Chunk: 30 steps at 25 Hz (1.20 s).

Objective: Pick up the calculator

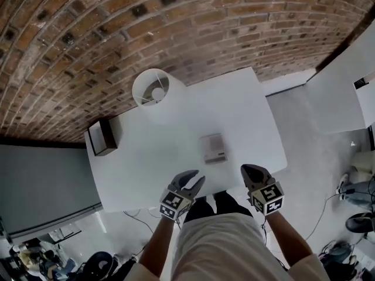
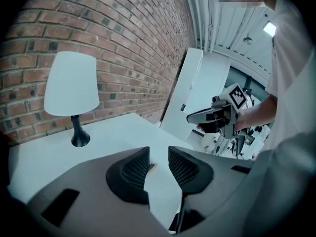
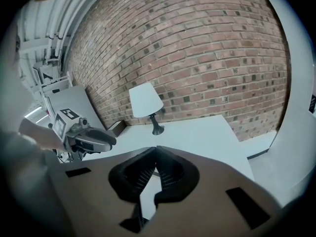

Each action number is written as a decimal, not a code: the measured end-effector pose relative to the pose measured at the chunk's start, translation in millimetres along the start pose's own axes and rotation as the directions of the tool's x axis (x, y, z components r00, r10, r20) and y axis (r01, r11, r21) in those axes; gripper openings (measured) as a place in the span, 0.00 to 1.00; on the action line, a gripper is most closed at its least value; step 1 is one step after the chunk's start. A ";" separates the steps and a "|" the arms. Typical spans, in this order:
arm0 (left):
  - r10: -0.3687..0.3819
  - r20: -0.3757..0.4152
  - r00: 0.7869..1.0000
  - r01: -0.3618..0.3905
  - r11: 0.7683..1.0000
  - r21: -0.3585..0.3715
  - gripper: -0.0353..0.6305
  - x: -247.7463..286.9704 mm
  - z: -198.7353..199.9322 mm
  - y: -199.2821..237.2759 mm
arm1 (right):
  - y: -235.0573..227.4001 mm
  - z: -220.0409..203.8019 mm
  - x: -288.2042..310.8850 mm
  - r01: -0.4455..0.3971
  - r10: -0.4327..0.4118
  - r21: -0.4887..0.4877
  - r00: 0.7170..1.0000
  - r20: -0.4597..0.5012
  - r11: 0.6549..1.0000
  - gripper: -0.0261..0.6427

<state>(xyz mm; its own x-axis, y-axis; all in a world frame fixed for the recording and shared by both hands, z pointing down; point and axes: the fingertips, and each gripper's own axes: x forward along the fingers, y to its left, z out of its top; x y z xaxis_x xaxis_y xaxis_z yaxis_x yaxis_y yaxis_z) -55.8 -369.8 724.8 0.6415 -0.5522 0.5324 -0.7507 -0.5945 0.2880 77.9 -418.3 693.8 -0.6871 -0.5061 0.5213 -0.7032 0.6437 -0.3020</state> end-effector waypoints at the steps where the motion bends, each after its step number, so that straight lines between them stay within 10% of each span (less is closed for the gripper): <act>1: 0.001 -0.018 1.000 -0.001 1.000 0.009 0.26 6.1 -3.7 1.5 | -2.9 -5.3 3.1 -0.005 0.005 0.013 1.000 -0.017 1.000 0.06; 17: -0.004 -0.286 0.958 0.074 0.969 0.236 0.32 92.2 -74.3 27.3 | -28.9 -46.0 42.4 0.035 -0.029 0.101 0.998 -0.060 0.994 0.06; 30: 0.059 -0.379 0.924 0.184 0.797 0.575 0.38 143.2 -128.3 42.7 | -32.5 -81.4 63.6 0.069 -0.051 0.156 0.992 -0.119 0.985 0.06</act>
<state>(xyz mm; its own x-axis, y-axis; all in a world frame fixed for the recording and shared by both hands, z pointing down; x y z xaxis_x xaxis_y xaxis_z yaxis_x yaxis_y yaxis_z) -16.2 -399.2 915.4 0.4884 -0.3241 0.8102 -0.3896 -0.9118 -0.1299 72.0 -424.7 801.7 -0.6237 -0.4661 0.6275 -0.7690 0.5099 -0.3856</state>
